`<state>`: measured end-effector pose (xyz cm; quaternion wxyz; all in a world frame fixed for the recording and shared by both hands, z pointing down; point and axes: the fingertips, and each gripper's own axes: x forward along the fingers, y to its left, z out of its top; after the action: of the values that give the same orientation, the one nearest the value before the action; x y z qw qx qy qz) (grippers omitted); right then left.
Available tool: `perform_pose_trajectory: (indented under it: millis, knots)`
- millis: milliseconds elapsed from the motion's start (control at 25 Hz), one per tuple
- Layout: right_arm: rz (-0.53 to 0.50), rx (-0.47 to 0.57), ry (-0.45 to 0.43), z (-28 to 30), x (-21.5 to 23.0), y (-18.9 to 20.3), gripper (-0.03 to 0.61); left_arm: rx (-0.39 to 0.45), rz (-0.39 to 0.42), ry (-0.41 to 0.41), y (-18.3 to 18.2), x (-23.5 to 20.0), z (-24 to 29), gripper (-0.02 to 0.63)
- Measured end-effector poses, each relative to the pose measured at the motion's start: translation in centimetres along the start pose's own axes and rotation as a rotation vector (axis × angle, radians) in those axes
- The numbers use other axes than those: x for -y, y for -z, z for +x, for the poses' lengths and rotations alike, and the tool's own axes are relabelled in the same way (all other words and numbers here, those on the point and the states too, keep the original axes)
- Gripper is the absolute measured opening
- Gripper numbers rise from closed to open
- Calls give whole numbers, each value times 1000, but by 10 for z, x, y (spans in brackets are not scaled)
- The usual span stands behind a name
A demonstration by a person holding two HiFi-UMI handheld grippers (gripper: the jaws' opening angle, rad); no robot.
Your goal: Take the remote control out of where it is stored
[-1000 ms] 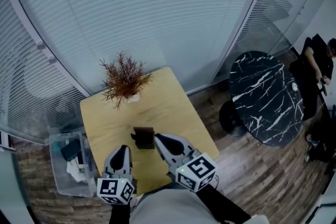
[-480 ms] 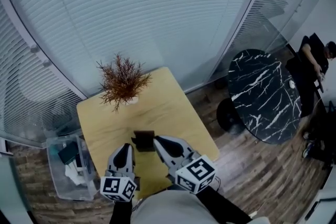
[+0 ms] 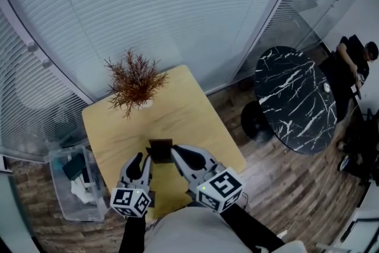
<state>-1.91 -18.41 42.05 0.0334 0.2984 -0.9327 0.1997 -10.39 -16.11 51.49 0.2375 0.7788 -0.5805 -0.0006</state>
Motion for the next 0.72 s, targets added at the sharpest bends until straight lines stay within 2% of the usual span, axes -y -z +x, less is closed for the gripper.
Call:
perform_pose_trajectory:
  millis: [200,400,720]
  knots:
    - [13,-14,9,-2,-2,5,5,-51,5,20,17,0,0,146]
    - [6,-10,20,-3,0,2,5,-61,16,31,21,-2,9,153]
    - [-8,-15,24,-3,1,2,5,-96,86,109,28,-5,22,226]
